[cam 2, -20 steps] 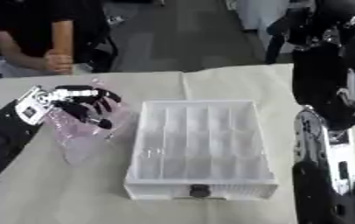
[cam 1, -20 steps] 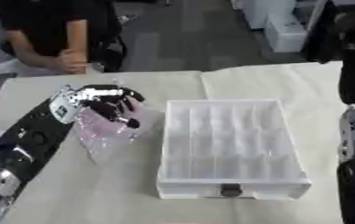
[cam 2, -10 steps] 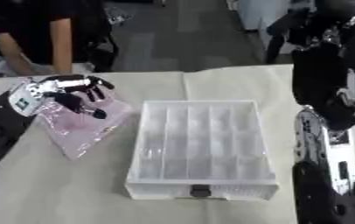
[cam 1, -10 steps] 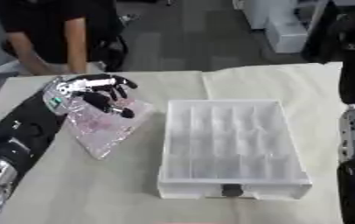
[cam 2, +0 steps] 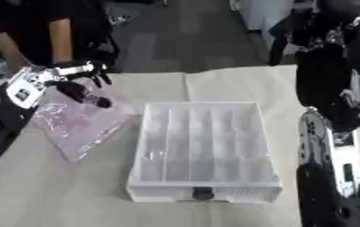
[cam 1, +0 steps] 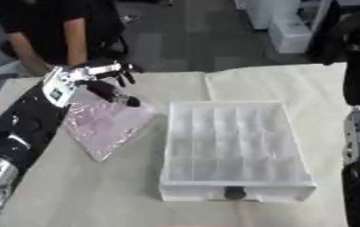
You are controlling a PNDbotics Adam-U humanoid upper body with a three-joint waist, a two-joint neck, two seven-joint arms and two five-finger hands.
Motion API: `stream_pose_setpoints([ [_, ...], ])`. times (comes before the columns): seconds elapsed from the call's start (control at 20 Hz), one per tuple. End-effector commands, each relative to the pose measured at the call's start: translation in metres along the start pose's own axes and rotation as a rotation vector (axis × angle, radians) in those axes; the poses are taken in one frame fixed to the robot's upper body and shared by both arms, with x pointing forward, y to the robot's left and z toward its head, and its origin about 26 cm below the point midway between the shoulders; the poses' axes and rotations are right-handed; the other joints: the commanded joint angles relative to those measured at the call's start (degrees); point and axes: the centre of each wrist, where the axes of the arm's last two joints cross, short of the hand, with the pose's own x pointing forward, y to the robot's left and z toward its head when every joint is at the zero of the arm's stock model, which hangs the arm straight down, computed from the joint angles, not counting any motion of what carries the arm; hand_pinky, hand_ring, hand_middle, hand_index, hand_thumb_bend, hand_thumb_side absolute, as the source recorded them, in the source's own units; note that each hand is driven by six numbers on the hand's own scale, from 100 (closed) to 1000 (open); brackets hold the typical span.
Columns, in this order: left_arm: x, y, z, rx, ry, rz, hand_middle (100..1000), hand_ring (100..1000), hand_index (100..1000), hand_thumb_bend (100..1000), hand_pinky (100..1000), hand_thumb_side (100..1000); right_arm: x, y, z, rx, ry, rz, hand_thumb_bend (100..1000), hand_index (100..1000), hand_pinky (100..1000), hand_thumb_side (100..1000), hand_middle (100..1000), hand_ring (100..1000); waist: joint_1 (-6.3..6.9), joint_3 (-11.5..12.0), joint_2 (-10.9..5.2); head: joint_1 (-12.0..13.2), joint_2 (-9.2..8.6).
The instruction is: Pick up objects on the table and place them in the box.
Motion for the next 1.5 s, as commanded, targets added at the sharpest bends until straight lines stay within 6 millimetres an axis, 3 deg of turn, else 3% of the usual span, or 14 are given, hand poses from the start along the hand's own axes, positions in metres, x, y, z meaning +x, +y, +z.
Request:
stream_pose_setpoints([
  [0.05,0.0,0.027,0.013,-0.111,-0.032,-0.137,926,829,964,786,729,627,0.002,-0.003,-0.004,0.03,-0.022,0.014,100,809,308,830,842,597,-0.02,0.0,-0.67,-0.4,-0.19],
  [0.65,-0.017,0.02,0.022,-0.111,0.147,-0.225,935,851,969,786,763,642,0.002,-0.003,-0.002,0.036,-0.02,0.016,100,804,307,830,841,597,-0.26,0.1,-0.76,0.7,-0.19],
  [1.5,-0.023,0.008,0.015,-0.127,0.257,-0.288,928,853,964,812,772,642,0.002,-0.003,-0.002,0.051,-0.024,0.009,100,782,305,830,842,597,-0.46,0.1,-0.72,0.6,-0.19],
])
